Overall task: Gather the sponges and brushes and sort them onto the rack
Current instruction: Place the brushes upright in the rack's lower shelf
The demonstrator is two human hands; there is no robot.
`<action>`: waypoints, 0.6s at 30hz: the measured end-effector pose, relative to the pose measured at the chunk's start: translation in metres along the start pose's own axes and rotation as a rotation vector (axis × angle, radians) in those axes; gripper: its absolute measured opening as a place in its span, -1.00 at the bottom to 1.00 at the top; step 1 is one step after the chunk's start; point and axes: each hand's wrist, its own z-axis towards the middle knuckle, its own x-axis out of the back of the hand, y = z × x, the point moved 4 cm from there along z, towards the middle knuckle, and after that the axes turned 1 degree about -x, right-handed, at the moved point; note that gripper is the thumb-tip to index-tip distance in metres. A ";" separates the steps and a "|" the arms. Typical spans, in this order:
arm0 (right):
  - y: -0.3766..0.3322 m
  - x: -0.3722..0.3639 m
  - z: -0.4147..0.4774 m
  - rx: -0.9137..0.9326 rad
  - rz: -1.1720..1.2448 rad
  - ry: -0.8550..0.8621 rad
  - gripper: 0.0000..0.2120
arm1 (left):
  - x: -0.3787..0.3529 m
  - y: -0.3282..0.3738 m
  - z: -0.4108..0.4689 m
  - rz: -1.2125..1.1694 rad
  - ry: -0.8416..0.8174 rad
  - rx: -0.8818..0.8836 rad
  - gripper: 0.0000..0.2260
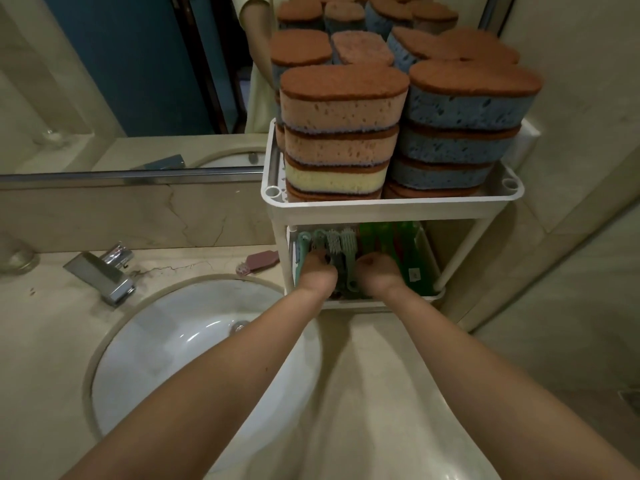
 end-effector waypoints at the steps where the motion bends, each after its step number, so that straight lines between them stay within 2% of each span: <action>1: 0.001 -0.001 -0.006 0.011 0.030 -0.001 -0.88 | 0.003 -0.001 -0.007 -0.027 0.005 -0.002 -0.73; 6: 0.001 -0.016 -0.044 0.059 0.103 -0.066 -0.86 | 0.016 -0.020 -0.039 -0.305 -0.065 0.050 -0.72; 11: -0.003 -0.042 -0.075 0.048 0.088 -0.155 -0.85 | 0.044 -0.047 -0.057 -0.337 -0.089 0.071 -0.72; 18: -0.010 -0.100 -0.101 -0.058 -0.013 -0.443 -0.83 | 0.108 -0.095 -0.048 -0.341 0.020 0.176 -0.78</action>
